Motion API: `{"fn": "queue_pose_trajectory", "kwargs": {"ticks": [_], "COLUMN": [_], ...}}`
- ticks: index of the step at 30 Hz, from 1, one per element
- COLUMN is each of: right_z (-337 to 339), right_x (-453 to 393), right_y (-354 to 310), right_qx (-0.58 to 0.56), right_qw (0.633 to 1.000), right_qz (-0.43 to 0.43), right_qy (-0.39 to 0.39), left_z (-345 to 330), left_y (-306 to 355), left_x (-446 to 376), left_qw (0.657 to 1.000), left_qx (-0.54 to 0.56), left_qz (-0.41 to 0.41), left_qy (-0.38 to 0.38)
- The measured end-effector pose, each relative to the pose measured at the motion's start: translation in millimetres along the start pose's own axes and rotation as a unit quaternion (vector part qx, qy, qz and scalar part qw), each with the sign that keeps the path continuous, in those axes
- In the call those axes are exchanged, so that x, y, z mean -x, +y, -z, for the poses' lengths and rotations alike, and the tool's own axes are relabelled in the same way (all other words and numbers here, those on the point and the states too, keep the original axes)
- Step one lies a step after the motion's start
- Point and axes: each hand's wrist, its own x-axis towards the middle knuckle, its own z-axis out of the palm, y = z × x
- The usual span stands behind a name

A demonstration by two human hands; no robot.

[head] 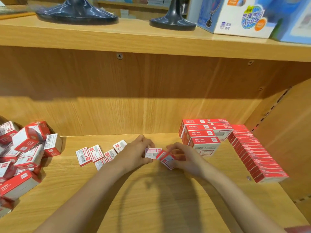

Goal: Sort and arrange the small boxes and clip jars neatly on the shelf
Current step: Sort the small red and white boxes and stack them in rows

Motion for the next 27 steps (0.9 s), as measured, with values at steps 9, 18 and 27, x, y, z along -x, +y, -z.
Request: {"fn": "queue_pose_trajectory", "kwargs": {"ticks": [9, 18, 27], "right_z": [-6.0, -10.6, 53.9], "right_x": [-27.6, -9.6, 10.4], "right_y": [-11.7, 0.8, 5.4], "right_qx": [0.224, 0.358, 0.356], "right_qw": [0.965, 0.917, 0.903], "right_qz": [0.115, 0.12, 0.069], "right_qy": [0.07, 0.128, 0.23], "left_z": [-20.3, -28.4, -44.0], "left_y": [3.5, 13.5, 22.9], "left_x": [14.8, -15.9, -46.9], "left_qw": [0.988, 0.982, 0.97], "left_qx": [0.117, 0.13, 0.121], "left_qz": [0.033, 0.062, 0.115], "left_qy": [0.1, 0.122, 0.175]}}
